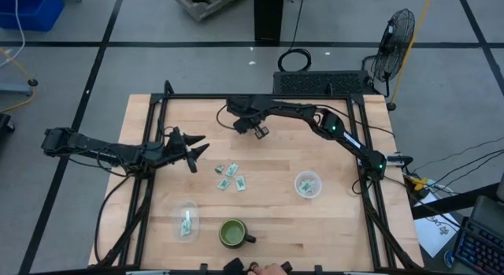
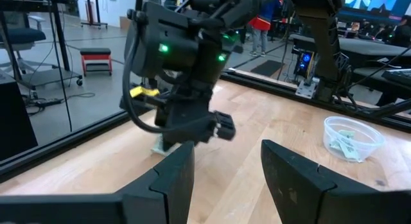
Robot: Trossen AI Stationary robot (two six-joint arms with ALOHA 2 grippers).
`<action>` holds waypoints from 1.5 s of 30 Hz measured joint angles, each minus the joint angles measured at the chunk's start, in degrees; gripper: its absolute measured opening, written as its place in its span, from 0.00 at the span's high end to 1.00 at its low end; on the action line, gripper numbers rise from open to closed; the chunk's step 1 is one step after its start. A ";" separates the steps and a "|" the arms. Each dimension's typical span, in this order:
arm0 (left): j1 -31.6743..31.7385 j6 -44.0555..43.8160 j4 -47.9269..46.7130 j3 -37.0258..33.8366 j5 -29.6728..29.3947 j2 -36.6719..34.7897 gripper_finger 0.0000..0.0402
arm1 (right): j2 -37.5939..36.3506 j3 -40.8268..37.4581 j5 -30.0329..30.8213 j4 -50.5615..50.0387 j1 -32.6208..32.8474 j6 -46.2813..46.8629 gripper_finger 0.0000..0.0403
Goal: Pick and place Stevia / Truvia into bins
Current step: Put the white stevia packet into the circular transparent container
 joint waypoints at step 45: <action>0.00 -0.01 0.00 0.02 0.00 0.01 0.54 | -8.79 -1.95 -34.27 -6.56 -6.41 32.71 0.84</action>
